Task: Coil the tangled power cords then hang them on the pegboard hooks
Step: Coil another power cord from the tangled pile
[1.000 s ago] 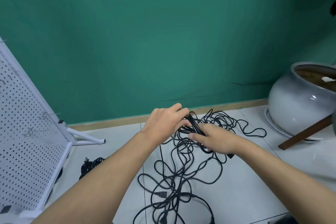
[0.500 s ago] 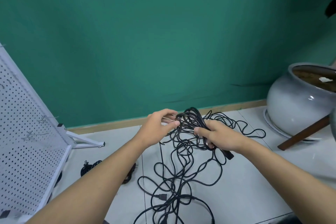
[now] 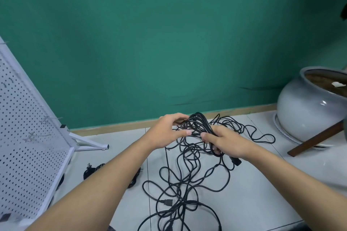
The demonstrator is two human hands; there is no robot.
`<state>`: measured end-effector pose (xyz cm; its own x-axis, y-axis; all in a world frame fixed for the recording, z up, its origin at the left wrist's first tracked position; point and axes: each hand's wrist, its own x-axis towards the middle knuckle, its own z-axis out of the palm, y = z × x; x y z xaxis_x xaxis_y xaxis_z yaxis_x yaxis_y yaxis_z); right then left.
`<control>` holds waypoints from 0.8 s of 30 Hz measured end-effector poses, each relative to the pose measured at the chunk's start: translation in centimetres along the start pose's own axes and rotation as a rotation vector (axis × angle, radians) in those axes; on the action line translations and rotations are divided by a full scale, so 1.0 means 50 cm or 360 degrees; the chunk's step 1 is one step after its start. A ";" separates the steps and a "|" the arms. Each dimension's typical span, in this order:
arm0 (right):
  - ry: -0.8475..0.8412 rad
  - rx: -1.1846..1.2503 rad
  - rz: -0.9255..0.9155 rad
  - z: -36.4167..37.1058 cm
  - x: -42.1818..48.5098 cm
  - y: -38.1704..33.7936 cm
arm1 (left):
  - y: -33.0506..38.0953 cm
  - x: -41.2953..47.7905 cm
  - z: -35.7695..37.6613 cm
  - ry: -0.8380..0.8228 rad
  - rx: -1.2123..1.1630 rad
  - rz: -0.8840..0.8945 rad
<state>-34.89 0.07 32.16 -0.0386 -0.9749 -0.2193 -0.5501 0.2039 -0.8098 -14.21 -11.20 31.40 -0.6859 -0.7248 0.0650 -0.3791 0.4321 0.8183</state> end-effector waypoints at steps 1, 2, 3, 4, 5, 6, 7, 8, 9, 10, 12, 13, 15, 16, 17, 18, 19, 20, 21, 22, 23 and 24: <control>-0.0016 -0.0051 -0.0018 0.003 -0.001 0.001 | -0.002 0.001 0.001 0.0034 0.0012 -0.0004; -0.0039 -0.0098 -0.0036 0.006 -0.002 0.000 | 0.000 0.002 0.002 0.0086 0.0012 -0.0006; -0.0061 -0.0117 -0.0046 0.008 -0.004 -0.002 | 0.001 0.003 0.001 0.0146 -0.0012 0.0006; -0.0080 -0.0107 -0.0046 0.007 -0.005 -0.006 | 0.005 0.003 0.001 0.0196 -0.0043 0.0019; -0.0097 -0.0085 -0.0038 0.006 -0.006 -0.011 | 0.010 0.004 0.001 0.0241 -0.0078 0.0033; -0.0123 -0.0063 -0.0027 0.004 -0.007 -0.019 | 0.014 0.004 -0.001 0.0278 -0.0099 0.0040; -0.0147 -0.0036 -0.0011 0.003 -0.009 -0.026 | 0.019 0.004 -0.002 0.0295 -0.0125 0.0044; -0.0169 0.0004 0.0010 0.001 -0.011 -0.029 | 0.023 0.003 -0.003 0.0295 -0.0151 0.0043; -0.0185 0.0038 0.0028 0.001 -0.013 -0.032 | 0.026 0.002 -0.003 0.0291 -0.0180 0.0040; -0.0194 0.0047 0.0034 0.000 -0.015 -0.031 | 0.029 0.001 -0.002 0.0297 -0.0203 0.0037; -0.0149 0.0033 0.0014 -0.001 -0.012 -0.024 | 0.030 0.000 -0.002 0.0326 -0.0244 0.0030; -0.0089 0.0032 0.0000 -0.002 -0.011 -0.021 | 0.029 -0.001 -0.002 0.0326 -0.0236 0.0040; 0.0033 0.0028 -0.0062 -0.006 -0.009 -0.016 | 0.017 -0.002 0.000 0.0270 -0.0088 0.0058; 0.0072 0.0003 -0.0107 -0.008 -0.009 -0.015 | 0.007 -0.003 0.003 0.0240 0.0007 0.0055; 0.0090 -0.0039 -0.0147 -0.010 -0.010 -0.015 | 0.000 -0.005 0.006 0.0223 0.0068 0.0036; 0.0090 -0.0080 -0.0174 -0.011 -0.012 -0.017 | -0.003 -0.006 0.007 0.0241 0.0093 0.0011; 0.0098 -0.0108 -0.0192 -0.010 -0.014 -0.019 | -0.003 -0.006 0.007 0.0294 0.0086 -0.0014; 0.0127 -0.0134 -0.0209 -0.012 -0.016 -0.021 | 0.001 -0.004 0.004 0.0362 0.0031 -0.0032; 0.0176 -0.0149 -0.0228 -0.013 -0.016 -0.022 | 0.009 -0.001 0.000 0.0427 -0.0083 -0.0053; 0.0224 -0.0146 -0.0256 -0.014 -0.017 -0.024 | 0.020 0.002 -0.003 0.0475 -0.0245 -0.0075; 0.0265 -0.0139 -0.0284 -0.013 -0.015 -0.024 | 0.033 0.006 -0.004 0.0503 -0.0411 -0.0097; 0.0299 -0.0140 -0.0315 -0.011 -0.014 -0.025 | 0.047 0.009 -0.005 0.0522 -0.0557 -0.0112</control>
<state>-34.61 0.44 33.63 -0.0729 -0.9961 0.0496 -0.6321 0.0077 -0.7748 -15.25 -10.64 33.47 -0.4129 -0.9010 0.1334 -0.1471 0.2105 0.9665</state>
